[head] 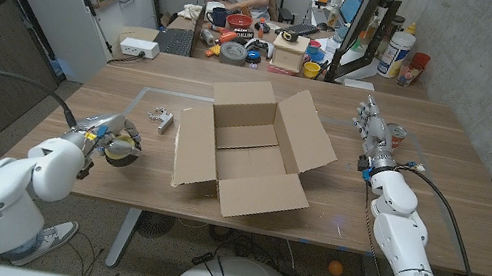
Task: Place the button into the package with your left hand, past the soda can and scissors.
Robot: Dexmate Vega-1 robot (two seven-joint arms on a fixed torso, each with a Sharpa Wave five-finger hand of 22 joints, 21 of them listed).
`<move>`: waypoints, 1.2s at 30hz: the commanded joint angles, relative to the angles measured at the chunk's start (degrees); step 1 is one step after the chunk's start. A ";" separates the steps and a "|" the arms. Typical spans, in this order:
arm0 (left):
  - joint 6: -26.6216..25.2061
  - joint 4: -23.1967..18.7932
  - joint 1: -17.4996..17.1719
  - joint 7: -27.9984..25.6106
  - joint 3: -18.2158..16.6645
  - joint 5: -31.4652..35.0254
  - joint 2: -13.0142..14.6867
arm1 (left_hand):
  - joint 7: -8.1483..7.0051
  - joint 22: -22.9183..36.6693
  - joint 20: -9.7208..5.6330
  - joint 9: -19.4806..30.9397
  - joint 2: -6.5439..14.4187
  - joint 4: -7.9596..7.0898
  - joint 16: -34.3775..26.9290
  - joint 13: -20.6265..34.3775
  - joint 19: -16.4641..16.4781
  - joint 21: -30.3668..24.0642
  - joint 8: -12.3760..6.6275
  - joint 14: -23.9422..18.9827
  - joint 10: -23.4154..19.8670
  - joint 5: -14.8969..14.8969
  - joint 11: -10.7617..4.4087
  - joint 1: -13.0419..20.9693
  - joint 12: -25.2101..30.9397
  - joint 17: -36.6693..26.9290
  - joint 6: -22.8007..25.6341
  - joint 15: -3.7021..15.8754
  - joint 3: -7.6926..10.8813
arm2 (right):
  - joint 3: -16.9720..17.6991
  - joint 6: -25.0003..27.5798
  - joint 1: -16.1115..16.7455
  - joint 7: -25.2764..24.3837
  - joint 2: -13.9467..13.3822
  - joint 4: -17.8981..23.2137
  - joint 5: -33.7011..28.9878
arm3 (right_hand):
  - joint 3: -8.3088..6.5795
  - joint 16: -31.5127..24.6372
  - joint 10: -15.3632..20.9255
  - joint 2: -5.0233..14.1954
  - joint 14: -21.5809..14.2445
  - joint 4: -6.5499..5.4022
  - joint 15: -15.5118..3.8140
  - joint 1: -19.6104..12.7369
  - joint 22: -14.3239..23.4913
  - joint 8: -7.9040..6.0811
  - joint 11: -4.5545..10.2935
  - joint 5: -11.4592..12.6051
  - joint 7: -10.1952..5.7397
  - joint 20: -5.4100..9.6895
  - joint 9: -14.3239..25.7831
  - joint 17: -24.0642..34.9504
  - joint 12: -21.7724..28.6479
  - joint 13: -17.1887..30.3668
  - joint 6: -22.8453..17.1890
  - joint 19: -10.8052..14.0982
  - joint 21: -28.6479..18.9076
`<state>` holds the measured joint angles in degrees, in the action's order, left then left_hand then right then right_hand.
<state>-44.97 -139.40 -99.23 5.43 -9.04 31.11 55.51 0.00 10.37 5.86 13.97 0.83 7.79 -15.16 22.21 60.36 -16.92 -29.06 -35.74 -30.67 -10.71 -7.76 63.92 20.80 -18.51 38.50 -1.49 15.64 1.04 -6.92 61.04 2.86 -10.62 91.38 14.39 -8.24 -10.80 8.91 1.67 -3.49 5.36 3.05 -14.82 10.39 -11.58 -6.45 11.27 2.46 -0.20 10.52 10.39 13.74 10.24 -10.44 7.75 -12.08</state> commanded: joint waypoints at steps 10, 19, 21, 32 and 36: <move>1.94 -4.95 -2.71 4.76 -4.95 6.50 -2.63 | 0.11 0.02 -0.02 0.04 5.63 -0.34 -0.23 0.73 0.07 0.62 -0.61 -5.71 -1.62 -0.23 -0.08 5.74 0.66 -0.38 0.79 4.57 0.84 | 1.06 0.74 0.14 -0.59 -0.55 1.62 0.05 | 0.37 -0.82 1.99 0.07 -2.98 0.11 -0.19 -0.31 0.09 0.07 0.40 0.51 0.05 -0.24 0.31 0.15 -0.06 0.31 -0.49 2.66 -0.68; 3.54 -5.79 -1.89 6.99 -5.88 8.56 -4.35 | 0.13 0.03 -0.01 -0.03 5.58 -0.35 -0.03 1.05 0.07 0.80 -0.79 -6.00 -1.83 -0.24 -0.42 5.76 0.63 -0.49 1.10 4.76 1.06 | 1.49 1.14 0.65 -0.95 -0.66 2.38 0.04 | 0.39 -0.75 2.13 0.08 -3.09 0.14 -0.12 -0.34 0.07 0.03 0.27 0.49 0.13 -0.31 0.31 0.15 -0.09 0.31 -0.69 2.76 -0.61; 4.11 -5.75 -1.57 7.22 -6.04 9.00 -4.66 | 0.18 0.03 -0.03 -0.04 5.55 -0.36 0.04 1.10 0.04 0.85 -0.78 -5.95 -1.80 -0.23 -0.36 5.75 0.60 -0.50 1.05 4.68 1.08 | 1.55 1.14 0.77 -1.05 -0.64 2.54 0.00 | 0.40 -0.74 2.12 0.07 -3.12 0.14 -0.06 -0.34 0.06 0.05 0.26 0.49 0.11 -0.30 0.31 0.15 -0.11 0.31 -0.66 2.78 -0.59; 6.08 -6.56 1.23 9.04 -6.45 10.95 -6.31 | 0.06 0.04 -0.16 -0.10 5.47 -0.41 0.30 1.44 0.02 1.05 -0.91 -6.12 -2.00 -0.22 -0.60 5.69 0.53 -0.61 1.21 4.82 1.27 | 2.11 0.95 1.72 -1.21 -0.60 3.61 0.35 | 0.45 -0.71 2.17 0.11 -3.38 0.14 0.05 -0.32 0.05 0.07 0.15 0.47 0.13 -0.30 0.32 0.16 -0.21 0.31 -0.72 2.99 -0.54; 7.37 -6.79 2.22 8.98 -6.18 11.20 -7.13 | -0.07 0.05 -0.22 -0.13 5.43 -0.45 0.49 1.56 -0.43 1.30 -0.87 -5.93 -1.75 -0.21 -0.53 5.62 0.36 -0.66 1.04 4.77 1.31 | 2.27 0.89 2.20 -1.33 -0.64 4.25 0.39 | 0.47 -0.87 2.30 0.14 -4.05 0.16 -0.01 -0.34 0.03 0.11 0.19 0.46 0.19 -0.05 0.32 0.16 -0.23 0.31 -0.71 3.55 -0.66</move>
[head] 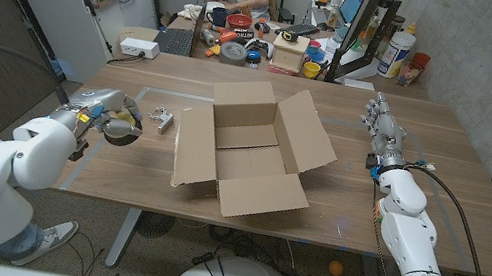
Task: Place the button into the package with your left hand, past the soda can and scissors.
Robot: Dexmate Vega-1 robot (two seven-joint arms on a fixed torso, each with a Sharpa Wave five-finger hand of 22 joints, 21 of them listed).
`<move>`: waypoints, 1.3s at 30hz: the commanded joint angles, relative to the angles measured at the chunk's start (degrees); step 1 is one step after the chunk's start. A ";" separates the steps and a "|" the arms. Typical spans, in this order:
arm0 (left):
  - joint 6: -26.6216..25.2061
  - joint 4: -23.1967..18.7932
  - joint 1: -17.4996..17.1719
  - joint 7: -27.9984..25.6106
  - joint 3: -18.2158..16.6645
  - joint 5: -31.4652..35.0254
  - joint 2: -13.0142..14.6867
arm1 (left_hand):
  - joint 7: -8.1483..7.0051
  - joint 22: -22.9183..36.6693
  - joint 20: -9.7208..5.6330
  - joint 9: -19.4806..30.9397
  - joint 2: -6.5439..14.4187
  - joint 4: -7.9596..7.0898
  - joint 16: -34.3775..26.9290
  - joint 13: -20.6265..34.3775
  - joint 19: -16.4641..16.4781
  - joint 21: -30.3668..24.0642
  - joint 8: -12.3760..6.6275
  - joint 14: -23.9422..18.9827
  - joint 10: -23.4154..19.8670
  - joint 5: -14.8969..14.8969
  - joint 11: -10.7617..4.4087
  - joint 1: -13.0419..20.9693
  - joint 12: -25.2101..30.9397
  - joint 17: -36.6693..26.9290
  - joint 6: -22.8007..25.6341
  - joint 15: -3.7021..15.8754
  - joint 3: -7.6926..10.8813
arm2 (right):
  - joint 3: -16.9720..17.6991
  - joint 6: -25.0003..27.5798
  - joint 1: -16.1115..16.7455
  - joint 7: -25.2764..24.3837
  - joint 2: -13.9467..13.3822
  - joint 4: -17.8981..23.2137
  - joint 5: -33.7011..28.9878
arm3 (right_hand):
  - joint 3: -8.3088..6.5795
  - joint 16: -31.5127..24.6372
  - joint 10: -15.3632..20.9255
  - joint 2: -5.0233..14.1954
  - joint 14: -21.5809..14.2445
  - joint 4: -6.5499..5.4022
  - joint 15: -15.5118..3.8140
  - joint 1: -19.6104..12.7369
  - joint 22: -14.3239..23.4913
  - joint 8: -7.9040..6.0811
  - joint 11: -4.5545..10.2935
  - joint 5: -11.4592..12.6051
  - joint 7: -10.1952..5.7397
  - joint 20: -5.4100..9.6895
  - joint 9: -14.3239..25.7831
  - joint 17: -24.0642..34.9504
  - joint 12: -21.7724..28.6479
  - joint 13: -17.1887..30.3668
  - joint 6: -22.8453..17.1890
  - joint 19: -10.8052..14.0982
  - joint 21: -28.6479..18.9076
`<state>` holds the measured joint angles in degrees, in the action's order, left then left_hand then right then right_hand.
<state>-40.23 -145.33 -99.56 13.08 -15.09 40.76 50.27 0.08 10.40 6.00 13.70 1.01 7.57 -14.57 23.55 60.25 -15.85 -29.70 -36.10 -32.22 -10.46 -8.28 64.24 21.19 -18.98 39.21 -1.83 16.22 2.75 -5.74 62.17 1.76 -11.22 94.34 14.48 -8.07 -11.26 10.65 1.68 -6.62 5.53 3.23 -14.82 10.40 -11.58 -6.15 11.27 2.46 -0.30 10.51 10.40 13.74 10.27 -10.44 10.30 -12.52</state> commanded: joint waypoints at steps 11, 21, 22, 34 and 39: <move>7.31 0.66 6.39 0.92 1.85 1.98 -2.19 | -0.57 0.03 -0.55 0.05 5.09 -0.31 0.08 0.46 -0.49 0.47 -0.31 -5.68 -0.37 -0.41 -0.38 5.13 -0.17 -0.31 0.42 5.49 0.79 | 1.22 0.00 2.74 -0.64 -0.25 3.31 0.54 | 0.33 -0.35 0.96 0.16 -1.12 0.03 -0.29 -0.39 0.00 0.10 -0.11 0.44 0.23 -0.08 0.33 0.15 -0.18 0.28 -0.80 1.38 -0.22; 9.13 2.54 11.21 2.17 5.10 1.67 -1.12 | -1.01 0.07 -0.87 -0.04 4.97 -0.49 0.38 0.71 -1.07 0.86 -0.35 -5.37 -0.27 -0.35 -0.65 4.81 -0.44 -0.50 0.39 5.71 0.81 | 1.89 0.08 4.04 -1.03 -0.47 4.89 0.64 | 0.35 -0.31 1.05 0.20 -1.32 0.04 -0.28 -0.41 -0.01 0.10 -0.17 0.42 0.26 -0.16 0.33 0.16 -0.23 0.28 -0.87 1.35 -0.09; 9.89 3.04 12.17 2.14 5.74 1.21 -0.83 | -1.03 0.08 -0.93 -0.06 4.91 -0.50 0.40 0.75 -1.10 0.89 -0.35 -5.37 -0.27 -0.33 -0.67 4.75 -0.49 -0.53 0.37 5.68 0.79 | 2.09 0.00 4.36 -1.10 -0.43 5.17 0.77 | 0.35 -0.32 1.06 0.20 -1.36 0.05 -0.30 -0.41 -0.01 0.10 -0.20 0.42 0.26 -0.14 0.33 0.16 -0.24 0.28 -0.89 1.28 -0.05; 13.73 4.98 19.58 0.83 12.82 0.65 0.90 | -1.27 0.13 -1.25 -0.20 4.65 -0.42 0.38 1.02 -1.07 1.03 -0.55 -5.96 -0.72 -0.29 -1.16 4.73 -0.59 -0.76 0.72 6.22 0.89 | 3.39 -0.06 6.42 -1.53 -0.65 7.12 1.17 | 0.41 -0.23 1.22 0.22 -1.50 0.05 -0.33 -0.39 -0.02 0.05 -0.17 0.40 0.18 -0.12 0.33 0.18 -0.30 0.29 -1.14 1.19 0.14; 15.14 5.48 23.48 1.28 17.11 1.07 1.72 | -1.27 0.14 -1.36 -0.25 4.58 -0.43 0.46 1.14 -0.98 1.05 -0.61 -6.00 -0.84 -0.28 -1.23 4.67 -0.67 -0.86 0.79 6.33 0.92 | 3.76 0.02 7.19 -1.71 -0.68 7.84 1.26 | 0.43 -0.21 1.29 0.24 -1.61 0.04 -0.33 -0.38 -0.02 0.04 -0.11 0.39 0.18 -0.17 0.33 0.19 -0.32 0.29 -1.23 1.22 0.19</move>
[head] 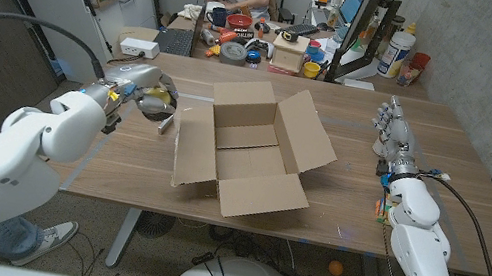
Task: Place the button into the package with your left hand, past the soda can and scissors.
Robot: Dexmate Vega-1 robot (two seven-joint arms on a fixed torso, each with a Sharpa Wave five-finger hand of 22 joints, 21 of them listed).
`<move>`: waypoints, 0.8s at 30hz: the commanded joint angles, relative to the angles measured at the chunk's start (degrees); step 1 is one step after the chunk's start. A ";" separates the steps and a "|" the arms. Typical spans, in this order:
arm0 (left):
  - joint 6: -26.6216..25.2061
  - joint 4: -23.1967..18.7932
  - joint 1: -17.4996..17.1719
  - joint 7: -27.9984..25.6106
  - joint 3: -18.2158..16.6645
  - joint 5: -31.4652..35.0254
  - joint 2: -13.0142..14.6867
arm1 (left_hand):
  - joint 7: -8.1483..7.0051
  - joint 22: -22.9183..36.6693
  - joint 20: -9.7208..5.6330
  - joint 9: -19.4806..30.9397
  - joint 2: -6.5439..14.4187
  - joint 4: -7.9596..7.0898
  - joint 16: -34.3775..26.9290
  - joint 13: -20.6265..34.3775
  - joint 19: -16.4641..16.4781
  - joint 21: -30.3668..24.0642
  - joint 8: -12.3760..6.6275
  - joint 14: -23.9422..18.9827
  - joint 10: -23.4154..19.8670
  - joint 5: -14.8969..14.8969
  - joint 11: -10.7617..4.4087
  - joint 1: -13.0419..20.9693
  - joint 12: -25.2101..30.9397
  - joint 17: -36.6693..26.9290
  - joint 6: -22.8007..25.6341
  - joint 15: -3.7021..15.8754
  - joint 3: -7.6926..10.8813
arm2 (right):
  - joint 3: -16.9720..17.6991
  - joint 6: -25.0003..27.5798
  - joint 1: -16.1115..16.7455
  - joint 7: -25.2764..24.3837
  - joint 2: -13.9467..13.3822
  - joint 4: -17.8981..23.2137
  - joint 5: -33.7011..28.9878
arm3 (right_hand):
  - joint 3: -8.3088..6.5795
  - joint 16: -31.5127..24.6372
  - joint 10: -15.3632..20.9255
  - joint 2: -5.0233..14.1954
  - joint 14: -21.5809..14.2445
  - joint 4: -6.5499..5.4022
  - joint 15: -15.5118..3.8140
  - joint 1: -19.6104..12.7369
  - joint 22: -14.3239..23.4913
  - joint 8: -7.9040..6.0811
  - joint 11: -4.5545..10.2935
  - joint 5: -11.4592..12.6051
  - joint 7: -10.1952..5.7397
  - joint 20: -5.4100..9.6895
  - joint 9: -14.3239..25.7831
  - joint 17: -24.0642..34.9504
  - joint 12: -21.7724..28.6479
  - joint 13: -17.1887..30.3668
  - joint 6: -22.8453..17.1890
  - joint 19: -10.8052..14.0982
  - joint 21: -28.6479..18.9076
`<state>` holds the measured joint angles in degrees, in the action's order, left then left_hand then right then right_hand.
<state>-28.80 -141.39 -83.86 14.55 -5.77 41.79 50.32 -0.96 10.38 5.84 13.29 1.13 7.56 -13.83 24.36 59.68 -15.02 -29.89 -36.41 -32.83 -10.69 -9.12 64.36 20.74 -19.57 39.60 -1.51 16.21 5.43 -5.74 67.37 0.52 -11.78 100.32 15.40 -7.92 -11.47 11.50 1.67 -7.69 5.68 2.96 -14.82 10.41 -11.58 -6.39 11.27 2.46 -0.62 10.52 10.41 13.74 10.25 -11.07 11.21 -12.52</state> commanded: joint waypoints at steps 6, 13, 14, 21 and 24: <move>5.15 2.22 11.00 0.52 11.55 0.23 1.90 | -0.78 0.18 -1.30 0.11 4.40 -0.44 -0.28 0.49 -0.44 0.31 -0.62 -6.04 -0.25 -0.04 -0.41 4.47 -0.42 -0.41 0.73 6.15 1.00 | 1.42 0.00 2.85 -0.61 -0.11 2.46 0.44 | 0.31 0.02 0.53 0.24 -0.67 -0.11 -0.11 -0.37 -0.02 0.06 0.10 0.39 0.17 0.12 0.33 0.19 -0.36 0.31 -0.63 0.37 0.23; 8.25 2.85 13.13 0.66 13.60 0.01 2.37 | -1.04 0.20 -1.49 0.06 4.25 -0.41 -0.14 0.60 -0.65 0.46 -0.77 -6.00 -0.39 -0.03 -0.58 4.44 -0.57 -0.52 0.95 6.39 1.05 | 1.70 -0.21 3.72 -0.95 0.02 3.11 0.37 | 0.33 -0.02 0.68 0.27 -0.98 -0.10 -0.23 -0.37 -0.02 0.08 0.04 0.38 0.21 0.07 0.33 0.20 -0.37 0.31 -0.65 0.43 0.29; 8.96 2.95 13.33 0.59 13.69 -0.32 2.39 | -1.00 0.20 -1.48 0.05 4.24 -0.41 -0.14 0.62 -0.70 0.49 -0.77 -6.04 -0.30 -0.02 -0.58 4.43 -0.64 -0.53 0.92 6.44 1.05 | 1.72 -0.26 3.80 -1.00 0.06 3.16 0.38 | 0.34 -0.05 0.72 0.28 -1.06 -0.11 -0.23 -0.37 -0.02 0.09 0.07 0.38 0.16 0.04 0.33 0.20 -0.36 0.31 -0.64 0.44 0.30; 14.37 4.22 15.19 -0.16 15.20 -2.20 2.33 | -1.58 0.22 -1.80 0.00 3.88 -0.52 0.08 0.74 -0.71 0.57 -1.18 -6.13 -1.01 0.04 -1.01 4.07 -0.63 -0.45 1.76 7.77 0.91 | 1.79 -0.37 4.20 -1.64 0.19 3.47 0.03 | 0.37 -0.06 1.03 0.30 -1.34 -0.10 -0.40 -0.37 -0.02 -0.02 0.12 0.37 0.07 0.00 0.34 0.21 -0.32 0.32 -1.00 0.49 0.35; 15.65 4.58 16.43 0.01 16.45 -2.11 1.94 | -1.86 0.23 -1.90 -0.01 3.80 -0.55 0.13 0.78 -0.69 0.58 -1.27 -6.29 -1.16 0.05 -0.99 3.98 -0.66 -0.36 1.90 7.89 0.89 | 1.84 -0.43 4.29 -1.73 0.26 3.54 0.10 | 0.38 -0.03 1.11 0.32 -1.36 -0.10 -0.42 -0.37 -0.02 -0.04 0.14 0.37 0.07 0.04 0.34 0.21 -0.33 0.32 -1.12 0.50 0.39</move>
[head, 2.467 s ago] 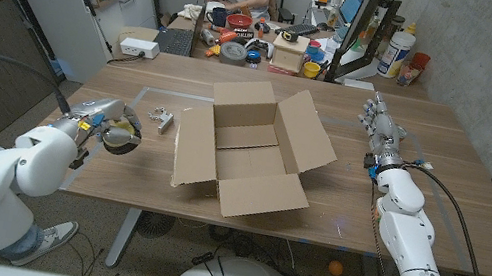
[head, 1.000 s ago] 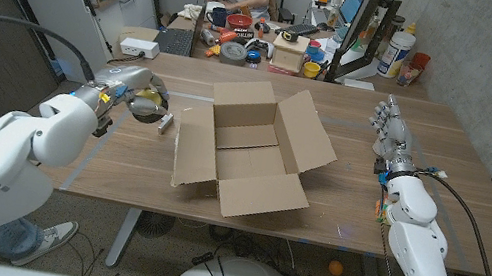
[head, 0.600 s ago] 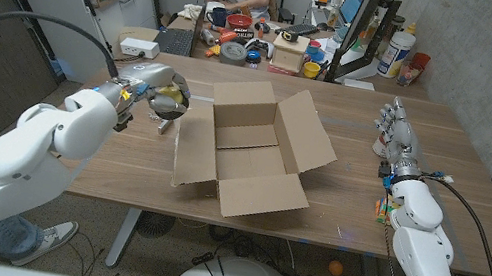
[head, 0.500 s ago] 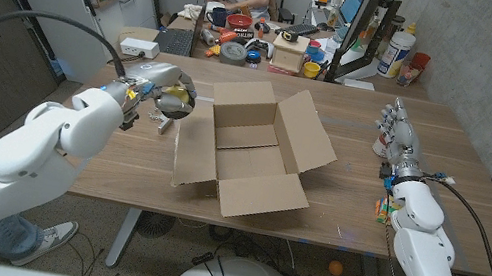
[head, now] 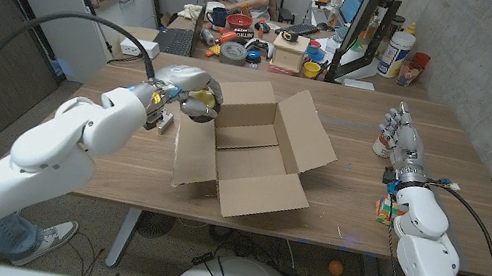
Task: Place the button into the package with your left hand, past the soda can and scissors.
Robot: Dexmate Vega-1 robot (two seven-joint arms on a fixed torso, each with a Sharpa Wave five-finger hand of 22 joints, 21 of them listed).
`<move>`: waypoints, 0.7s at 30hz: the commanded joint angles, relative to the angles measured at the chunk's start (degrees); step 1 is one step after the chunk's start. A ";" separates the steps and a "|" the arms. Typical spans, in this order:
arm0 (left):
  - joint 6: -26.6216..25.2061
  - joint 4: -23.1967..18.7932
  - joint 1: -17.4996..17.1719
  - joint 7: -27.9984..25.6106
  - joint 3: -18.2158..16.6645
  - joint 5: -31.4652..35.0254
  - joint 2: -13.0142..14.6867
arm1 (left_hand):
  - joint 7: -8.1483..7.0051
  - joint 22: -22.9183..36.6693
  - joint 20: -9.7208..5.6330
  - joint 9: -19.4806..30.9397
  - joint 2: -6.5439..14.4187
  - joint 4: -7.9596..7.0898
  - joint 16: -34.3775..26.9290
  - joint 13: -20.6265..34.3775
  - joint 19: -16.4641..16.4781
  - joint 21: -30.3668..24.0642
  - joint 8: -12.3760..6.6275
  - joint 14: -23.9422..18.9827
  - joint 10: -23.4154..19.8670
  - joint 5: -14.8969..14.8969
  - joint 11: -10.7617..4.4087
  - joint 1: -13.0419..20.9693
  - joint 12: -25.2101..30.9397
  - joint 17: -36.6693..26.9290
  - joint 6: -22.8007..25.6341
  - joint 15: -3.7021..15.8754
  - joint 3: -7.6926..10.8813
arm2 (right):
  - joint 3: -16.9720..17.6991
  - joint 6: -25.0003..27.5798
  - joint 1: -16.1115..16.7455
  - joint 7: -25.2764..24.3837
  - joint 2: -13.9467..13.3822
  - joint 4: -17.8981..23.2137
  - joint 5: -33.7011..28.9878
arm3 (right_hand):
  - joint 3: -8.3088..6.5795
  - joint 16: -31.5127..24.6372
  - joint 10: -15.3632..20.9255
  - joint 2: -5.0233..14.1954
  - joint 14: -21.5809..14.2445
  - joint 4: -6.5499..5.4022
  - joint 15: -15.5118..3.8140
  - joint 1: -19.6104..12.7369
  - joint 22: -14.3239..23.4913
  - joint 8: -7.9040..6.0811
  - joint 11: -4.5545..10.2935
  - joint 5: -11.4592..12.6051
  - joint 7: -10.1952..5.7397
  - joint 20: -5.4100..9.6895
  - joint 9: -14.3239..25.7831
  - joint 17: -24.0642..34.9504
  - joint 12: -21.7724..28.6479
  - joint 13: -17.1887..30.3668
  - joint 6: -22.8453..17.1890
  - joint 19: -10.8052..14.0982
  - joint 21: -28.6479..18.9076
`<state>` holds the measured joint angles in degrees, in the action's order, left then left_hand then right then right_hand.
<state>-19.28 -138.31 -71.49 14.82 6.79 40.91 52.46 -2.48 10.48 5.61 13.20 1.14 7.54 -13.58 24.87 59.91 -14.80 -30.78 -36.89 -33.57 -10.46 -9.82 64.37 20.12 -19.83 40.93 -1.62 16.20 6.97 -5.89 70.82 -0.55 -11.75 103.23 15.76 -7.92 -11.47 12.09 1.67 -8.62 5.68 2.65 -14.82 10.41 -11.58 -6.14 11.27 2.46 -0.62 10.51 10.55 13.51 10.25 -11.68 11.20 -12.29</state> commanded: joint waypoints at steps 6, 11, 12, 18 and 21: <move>9.15 2.76 6.31 -0.29 6.02 -1.58 -1.32 | -0.36 0.14 -2.03 0.04 3.70 -0.55 -0.03 0.34 -1.00 0.44 -0.39 -6.07 -0.54 -0.17 -0.30 3.90 -0.17 0.06 0.47 8.26 0.90 | 0.29 -0.52 0.89 -0.57 0.31 0.15 -0.09 | 0.40 0.02 0.68 0.34 -0.49 -0.09 -0.18 -0.37 -0.02 -0.08 0.00 0.36 -0.01 -0.03 0.34 0.07 -0.09 0.32 -0.68 0.43 0.24; 11.09 4.93 8.77 0.00 8.61 -1.78 -3.02 | -0.38 0.16 -2.13 0.02 3.72 -0.57 0.07 0.41 -1.10 0.51 -0.47 -6.12 -0.86 -0.18 -0.66 3.86 -0.22 0.13 0.55 8.41 0.95 | 0.29 -0.30 0.86 -0.61 0.38 -0.21 0.02 | 0.42 -0.02 0.72 0.36 -0.70 -0.09 -0.18 -0.37 -0.02 -0.07 0.10 0.36 0.06 -0.02 0.34 0.08 -0.13 0.32 -0.75 0.44 0.28; 11.34 5.36 9.24 0.19 9.21 -1.64 -3.32 | -0.47 0.16 -2.12 0.02 3.72 -0.57 0.08 0.42 -1.11 0.52 -0.48 -6.11 -0.90 -0.18 -0.67 3.86 -0.23 0.12 0.56 8.38 0.96 | 0.31 -0.34 0.84 -0.58 0.38 -0.30 0.05 | 0.42 -0.01 0.72 0.36 -0.72 -0.09 -0.10 -0.36 -0.01 -0.06 0.06 0.35 0.04 -0.02 0.34 0.08 -0.14 0.33 -0.73 0.45 0.28; 12.60 8.01 11.31 1.22 11.96 -1.64 -5.21 | -0.50 0.17 -2.22 0.00 3.73 -0.62 0.15 0.50 -1.41 0.67 -0.57 -6.12 -0.95 -0.17 -0.64 3.77 -0.42 0.09 0.59 8.50 1.00 | 0.46 -0.13 0.73 -0.57 0.32 -0.63 0.05 | 0.45 0.02 0.77 0.39 -0.79 -0.11 -0.13 -0.34 -0.01 -0.02 0.06 0.34 0.06 -0.12 0.34 0.09 -0.18 0.33 -0.70 0.47 0.32; 13.26 9.57 12.21 1.51 13.21 -1.66 -6.10 | -0.56 0.18 -2.31 -0.02 3.72 -0.64 0.18 0.54 -1.52 0.73 -0.62 -6.14 -0.88 -0.17 -0.52 3.73 -0.55 0.08 0.63 8.46 1.02 | 0.52 -0.08 0.66 -0.48 0.36 -0.93 0.16 | 0.46 0.02 0.75 0.40 -0.84 -0.11 -0.15 -0.32 -0.01 -0.01 0.08 0.34 0.05 -0.13 0.34 0.10 -0.21 0.33 -0.72 0.48 0.34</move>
<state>-9.35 -133.24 -63.22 15.09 15.22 39.49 49.39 -2.79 10.59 5.29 12.91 1.14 7.47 -13.15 25.13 60.23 -14.17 -31.02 -37.47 -34.28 -10.41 -10.34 64.37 19.64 -19.51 41.24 -1.60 16.13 7.27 -6.21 71.55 -1.05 -11.46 103.10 15.70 -7.68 -11.47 12.19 1.67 -8.92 5.44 2.34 -14.82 10.41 -11.58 -6.04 11.27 2.46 -0.62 10.52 10.54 13.52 10.25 -11.67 11.20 -12.07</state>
